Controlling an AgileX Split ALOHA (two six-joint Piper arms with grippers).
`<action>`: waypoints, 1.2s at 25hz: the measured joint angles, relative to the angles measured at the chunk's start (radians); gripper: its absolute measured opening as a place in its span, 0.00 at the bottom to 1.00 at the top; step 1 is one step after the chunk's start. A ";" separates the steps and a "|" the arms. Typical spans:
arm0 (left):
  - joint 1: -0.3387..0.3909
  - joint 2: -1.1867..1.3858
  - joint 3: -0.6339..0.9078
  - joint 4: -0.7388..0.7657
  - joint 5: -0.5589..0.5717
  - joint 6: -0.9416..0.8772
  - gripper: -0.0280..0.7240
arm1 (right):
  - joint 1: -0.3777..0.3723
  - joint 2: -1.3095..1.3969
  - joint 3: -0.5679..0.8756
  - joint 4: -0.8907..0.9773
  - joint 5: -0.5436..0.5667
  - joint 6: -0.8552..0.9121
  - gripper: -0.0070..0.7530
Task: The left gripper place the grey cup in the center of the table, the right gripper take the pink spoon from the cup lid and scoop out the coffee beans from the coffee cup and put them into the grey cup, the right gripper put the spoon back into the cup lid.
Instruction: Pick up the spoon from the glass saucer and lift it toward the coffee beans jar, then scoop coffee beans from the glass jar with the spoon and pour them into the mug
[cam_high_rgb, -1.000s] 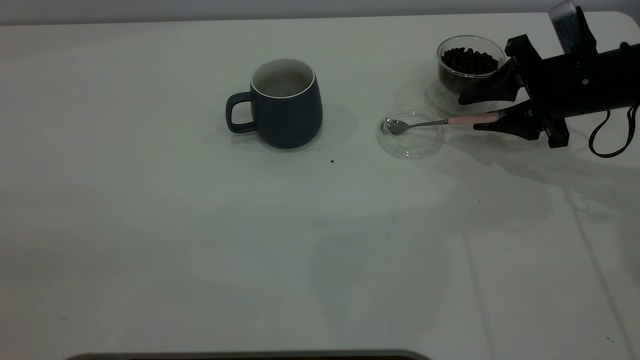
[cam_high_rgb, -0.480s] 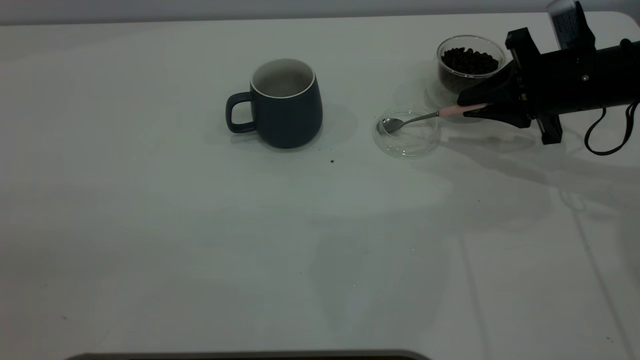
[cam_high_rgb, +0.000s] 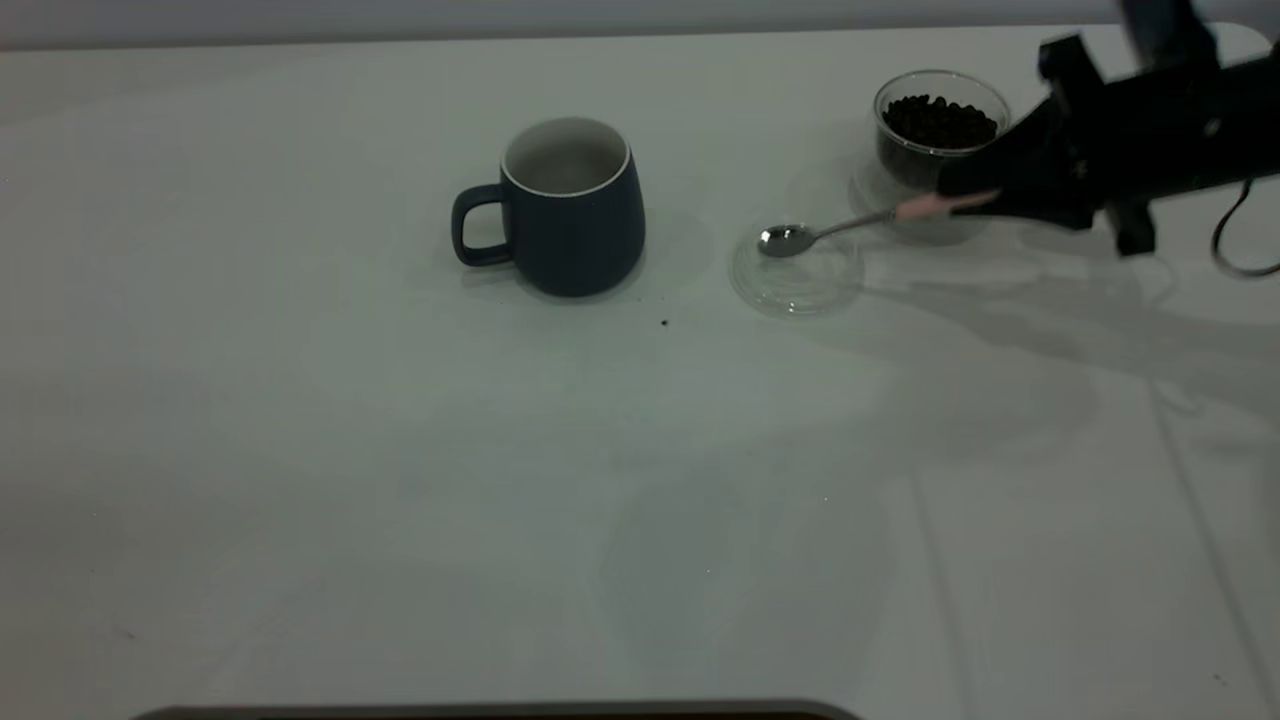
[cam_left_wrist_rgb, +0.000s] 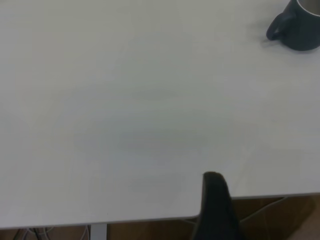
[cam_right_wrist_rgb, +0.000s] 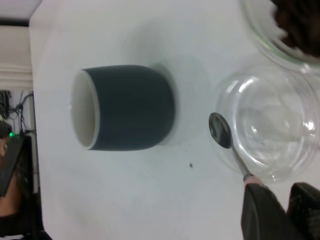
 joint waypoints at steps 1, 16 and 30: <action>0.000 0.000 0.000 0.000 0.000 0.000 0.79 | -0.003 -0.025 0.000 -0.015 -0.004 0.006 0.16; 0.000 0.000 0.000 0.000 0.000 0.001 0.79 | -0.031 -0.303 -0.002 -0.172 -0.326 0.033 0.16; 0.000 0.000 0.000 0.000 0.000 0.001 0.79 | -0.033 -0.209 -0.058 -0.189 -0.383 -0.007 0.16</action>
